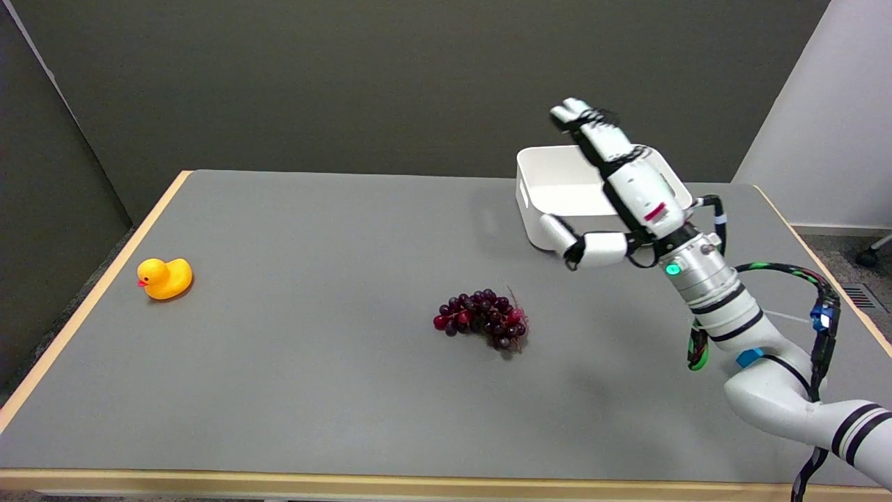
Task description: Pick up the grape.
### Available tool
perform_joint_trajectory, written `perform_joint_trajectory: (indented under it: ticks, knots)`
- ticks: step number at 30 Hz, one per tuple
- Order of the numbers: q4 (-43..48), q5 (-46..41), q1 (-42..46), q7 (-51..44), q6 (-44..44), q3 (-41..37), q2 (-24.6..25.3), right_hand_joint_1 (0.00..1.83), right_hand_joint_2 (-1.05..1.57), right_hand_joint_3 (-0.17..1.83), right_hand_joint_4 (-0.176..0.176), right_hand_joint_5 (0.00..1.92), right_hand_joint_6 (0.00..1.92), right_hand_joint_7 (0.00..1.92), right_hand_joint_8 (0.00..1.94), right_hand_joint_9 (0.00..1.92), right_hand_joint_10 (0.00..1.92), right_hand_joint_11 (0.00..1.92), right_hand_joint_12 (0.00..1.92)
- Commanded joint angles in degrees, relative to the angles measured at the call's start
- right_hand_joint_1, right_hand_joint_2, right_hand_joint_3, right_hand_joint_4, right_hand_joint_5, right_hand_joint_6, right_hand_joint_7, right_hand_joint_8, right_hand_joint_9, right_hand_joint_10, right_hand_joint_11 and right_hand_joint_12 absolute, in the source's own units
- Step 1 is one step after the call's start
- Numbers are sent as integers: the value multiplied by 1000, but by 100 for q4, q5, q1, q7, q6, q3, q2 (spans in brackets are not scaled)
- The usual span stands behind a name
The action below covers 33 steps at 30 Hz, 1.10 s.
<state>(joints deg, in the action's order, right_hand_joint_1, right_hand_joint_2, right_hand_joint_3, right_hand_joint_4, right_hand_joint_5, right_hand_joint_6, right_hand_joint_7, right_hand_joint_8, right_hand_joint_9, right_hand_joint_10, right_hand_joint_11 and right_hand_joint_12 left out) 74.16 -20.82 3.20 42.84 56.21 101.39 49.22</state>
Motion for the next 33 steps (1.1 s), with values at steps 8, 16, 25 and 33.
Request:
perform_joint_trajectory:
  ticks: [8,16,25,33]
  knots:
    - [903,1361,87,212,-1985,1103,-411,450,641,850,-161,31,322,-1,127,-1,167,-1,312]
    - [586,1339,231,212,-2232,1439,-302,453,633,869,-164,30,330,-1,134,-1,184,-1,328]
    - [349,1370,237,195,-2250,1346,-48,458,634,863,-166,27,331,-1,125,-1,171,-1,317]
    - [67,1378,53,212,-2368,1326,256,458,635,861,-166,26,331,-1,126,-1,172,-1,312]
